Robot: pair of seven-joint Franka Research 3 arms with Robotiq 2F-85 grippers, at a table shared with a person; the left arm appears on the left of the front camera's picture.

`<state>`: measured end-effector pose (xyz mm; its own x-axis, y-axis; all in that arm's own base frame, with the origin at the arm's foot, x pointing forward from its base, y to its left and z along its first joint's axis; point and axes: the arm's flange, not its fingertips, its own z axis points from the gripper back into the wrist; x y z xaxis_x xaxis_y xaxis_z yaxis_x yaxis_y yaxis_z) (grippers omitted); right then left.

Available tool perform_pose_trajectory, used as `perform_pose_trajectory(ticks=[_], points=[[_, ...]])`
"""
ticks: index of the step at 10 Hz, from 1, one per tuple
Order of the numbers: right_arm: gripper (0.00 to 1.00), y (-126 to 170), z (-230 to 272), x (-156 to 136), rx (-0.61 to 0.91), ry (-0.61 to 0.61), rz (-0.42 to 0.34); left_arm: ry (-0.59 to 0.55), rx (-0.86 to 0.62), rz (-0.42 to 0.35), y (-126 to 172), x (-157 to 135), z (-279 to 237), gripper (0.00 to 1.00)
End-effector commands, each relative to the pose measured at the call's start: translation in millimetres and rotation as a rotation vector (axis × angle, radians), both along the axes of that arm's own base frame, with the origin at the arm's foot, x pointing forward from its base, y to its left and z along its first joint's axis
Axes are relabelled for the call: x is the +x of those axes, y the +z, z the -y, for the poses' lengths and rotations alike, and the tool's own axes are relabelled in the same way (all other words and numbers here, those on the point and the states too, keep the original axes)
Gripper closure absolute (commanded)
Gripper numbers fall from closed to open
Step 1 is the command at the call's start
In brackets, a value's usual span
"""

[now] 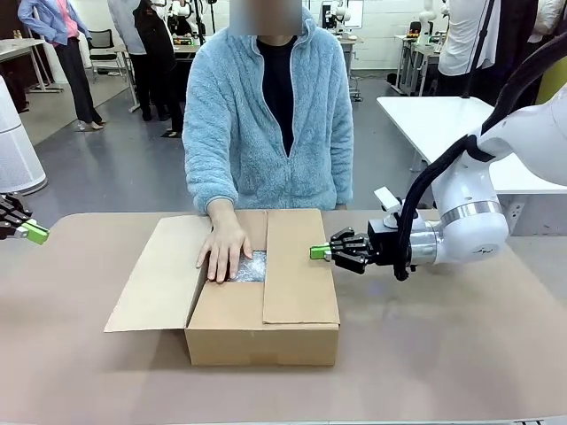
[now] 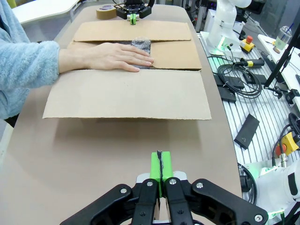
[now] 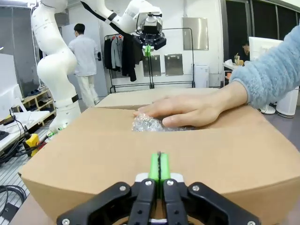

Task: Wrap the clocks to prevent damage.
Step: Push the right (or left) flap of the Package Box to close it, then push the left (or right) flap of the Package Box to close it.

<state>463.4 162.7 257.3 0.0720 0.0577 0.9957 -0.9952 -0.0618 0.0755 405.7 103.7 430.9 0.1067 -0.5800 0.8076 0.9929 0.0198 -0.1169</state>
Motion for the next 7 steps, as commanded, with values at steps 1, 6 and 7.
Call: perform_pose_trajectory(ticks=[1,6,7], points=[[0.99,-5.3,-0.3,-3.3,0.009,-0.017,0.001,0.004,-0.012,0.004,0.9,-0.4,-0.1,1.0],[0.99,-5.3,-0.3,-3.3,0.009,-0.017,0.001,0.004,-0.012,0.004,0.9,-0.4,-0.1,1.0],[0.99,-5.3,-0.3,-3.3,0.009,-0.017,0.001,0.004,-0.012,0.004,0.9,-0.4,-0.1,1.0]])
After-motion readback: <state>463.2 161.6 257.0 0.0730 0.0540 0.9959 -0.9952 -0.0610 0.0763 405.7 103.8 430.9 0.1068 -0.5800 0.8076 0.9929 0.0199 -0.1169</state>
